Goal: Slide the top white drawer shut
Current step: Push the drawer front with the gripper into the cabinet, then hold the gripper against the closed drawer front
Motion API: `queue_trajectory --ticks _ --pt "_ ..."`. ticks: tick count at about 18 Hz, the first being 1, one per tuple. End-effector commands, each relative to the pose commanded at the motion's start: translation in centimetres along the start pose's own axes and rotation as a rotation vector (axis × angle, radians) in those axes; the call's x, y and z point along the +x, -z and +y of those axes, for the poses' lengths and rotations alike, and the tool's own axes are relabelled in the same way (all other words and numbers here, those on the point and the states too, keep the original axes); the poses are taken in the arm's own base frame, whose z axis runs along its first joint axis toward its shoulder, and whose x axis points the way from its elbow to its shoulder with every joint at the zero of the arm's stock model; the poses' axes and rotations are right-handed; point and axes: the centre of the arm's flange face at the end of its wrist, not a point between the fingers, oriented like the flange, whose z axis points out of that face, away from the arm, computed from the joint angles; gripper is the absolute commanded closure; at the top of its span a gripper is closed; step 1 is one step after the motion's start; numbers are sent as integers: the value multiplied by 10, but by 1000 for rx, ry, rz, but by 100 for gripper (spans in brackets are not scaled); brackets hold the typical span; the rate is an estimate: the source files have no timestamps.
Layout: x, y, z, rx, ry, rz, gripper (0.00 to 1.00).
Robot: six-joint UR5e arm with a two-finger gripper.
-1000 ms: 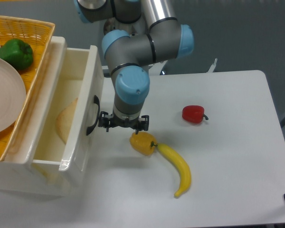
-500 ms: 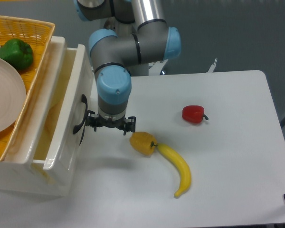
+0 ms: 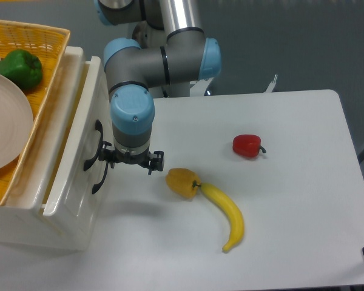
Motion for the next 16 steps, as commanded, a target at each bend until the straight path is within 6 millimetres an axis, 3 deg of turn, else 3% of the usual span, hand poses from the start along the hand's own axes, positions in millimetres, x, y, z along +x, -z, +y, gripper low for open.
queue_trajectory --ticks 16 --pt "9 -1 -2 -3 -14 -3 0"
